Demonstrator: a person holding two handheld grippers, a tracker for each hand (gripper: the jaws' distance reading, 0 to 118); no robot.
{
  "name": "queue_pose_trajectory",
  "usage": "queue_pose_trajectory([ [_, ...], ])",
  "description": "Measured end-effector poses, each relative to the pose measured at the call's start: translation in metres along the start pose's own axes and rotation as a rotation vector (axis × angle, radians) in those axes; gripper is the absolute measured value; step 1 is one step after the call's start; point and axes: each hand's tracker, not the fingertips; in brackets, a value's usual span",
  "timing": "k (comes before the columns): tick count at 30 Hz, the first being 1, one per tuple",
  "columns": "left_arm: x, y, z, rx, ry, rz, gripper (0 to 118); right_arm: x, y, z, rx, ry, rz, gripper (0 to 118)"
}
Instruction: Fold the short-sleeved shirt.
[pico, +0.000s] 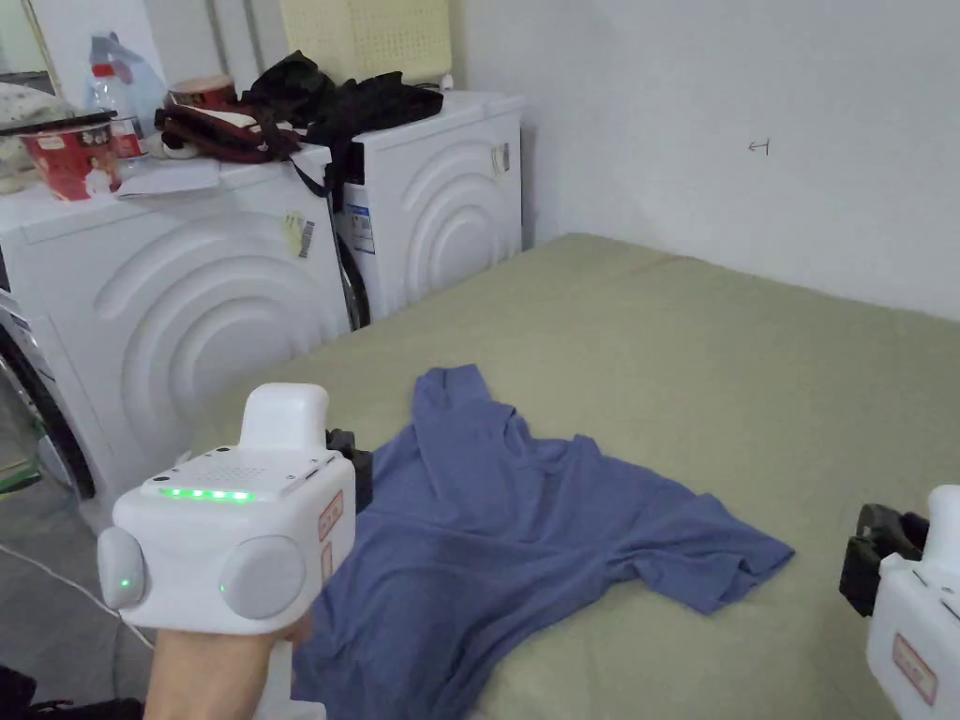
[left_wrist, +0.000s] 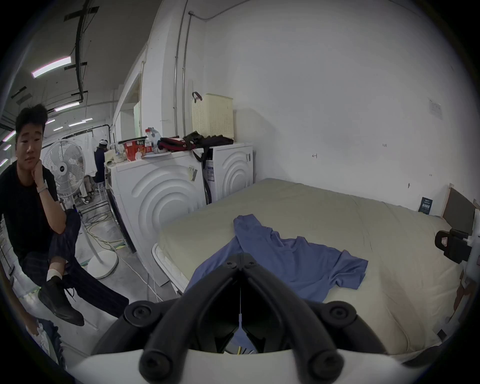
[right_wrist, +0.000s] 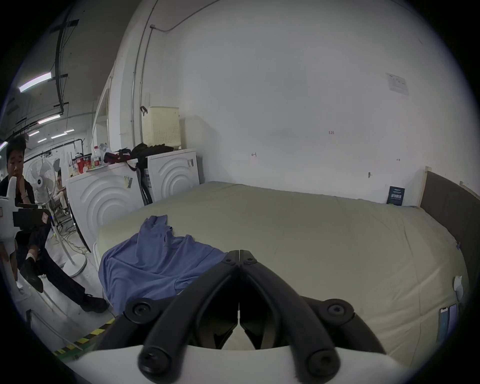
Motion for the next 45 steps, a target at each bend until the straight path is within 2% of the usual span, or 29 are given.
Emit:
queue_pose_trajectory([
  [5,0.018,-0.01,-0.062,-0.125,-0.055,-0.056,0,-0.004,-0.013,-0.019,-0.045,-0.005,0.026,0],
  [11,0.035,-0.029,-0.152,-0.307,-0.139,-0.011,0,-0.003,-0.035,-0.041,-0.122,-0.004,0.023,0],
  [12,0.038,-0.034,-0.167,-0.358,-0.166,-0.021,16,-0.003,-0.038,-0.043,-0.133,-0.003,0.02,0],
  [13,0.042,-0.039,-0.183,-0.409,-0.174,-0.045,59,-0.002,-0.042,-0.043,-0.144,-0.004,0.022,0],
  [14,0.044,-0.045,-0.197,-0.477,-0.198,-0.061,112,-0.001,-0.047,-0.043,-0.153,-0.007,0.024,0],
  [15,0.049,-0.051,-0.205,-0.516,-0.219,-0.117,114,-0.001,-0.051,-0.045,-0.162,-0.008,0.028,0],
  [17,0.057,-0.057,-0.224,-0.634,-0.199,-0.099,115,0.0,-0.061,-0.047,-0.189,-0.013,0.036,0],
  [20,0.054,-0.075,-0.25,-0.612,-0.138,-0.158,115,0.002,-0.073,-0.05,-0.232,-0.008,0.022,0],
  [22,0.056,-0.087,-0.27,-0.683,-0.072,-0.224,115,0.002,-0.078,-0.05,-0.247,-0.012,0.022,0],
  [23,0.062,-0.082,-0.259,-0.729,-0.067,-0.25,114,0.002,-0.08,-0.05,-0.251,-0.016,0.019,0],
  [24,0.059,-0.083,-0.256,-0.737,-0.159,-0.196,109,0.002,-0.08,-0.049,-0.259,-0.016,0.012,0],
  [25,0.056,-0.073,-0.252,-0.736,-0.152,-0.11,102,0.002,-0.081,-0.048,-0.267,-0.014,0.009,0],
  [26,0.056,-0.062,-0.243,-0.726,-0.174,-0.113,74,0.003,-0.081,-0.046,-0.27,-0.01,0.008,0],
  [27,0.042,-0.065,-0.261,-0.686,-0.195,-0.085,0,0.004,-0.083,-0.044,-0.268,-0.005,0.005,0],
  [29,0.033,-0.055,-0.26,-0.616,-0.095,-0.093,1,0.005,-0.083,-0.042,-0.262,-0.002,-0.003,0],
  [30,0.024,-0.05,-0.265,-0.705,-0.188,-0.074,1,0.007,-0.084,-0.04,-0.261,0.002,-0.008,0],
  [33,0.03,-0.052,-0.242,-0.658,-0.144,-0.114,1,0.014,-0.082,-0.027,-0.251,-0.007,-0.022,0],
  [35,0.045,-0.043,-0.233,-0.647,-0.13,-0.087,1,0.021,-0.081,-0.016,-0.244,-0.02,-0.03,0],
  [39,0.081,-0.024,-0.218,-0.624,-0.207,-0.067,1,0.04,-0.076,0.009,-0.226,-0.054,-0.036,0],
  [45,0.18,0.004,-0.205,-0.568,-0.361,-0.125,1,0.077,-0.079,0.046,-0.199,-0.131,-0.086,0],
])
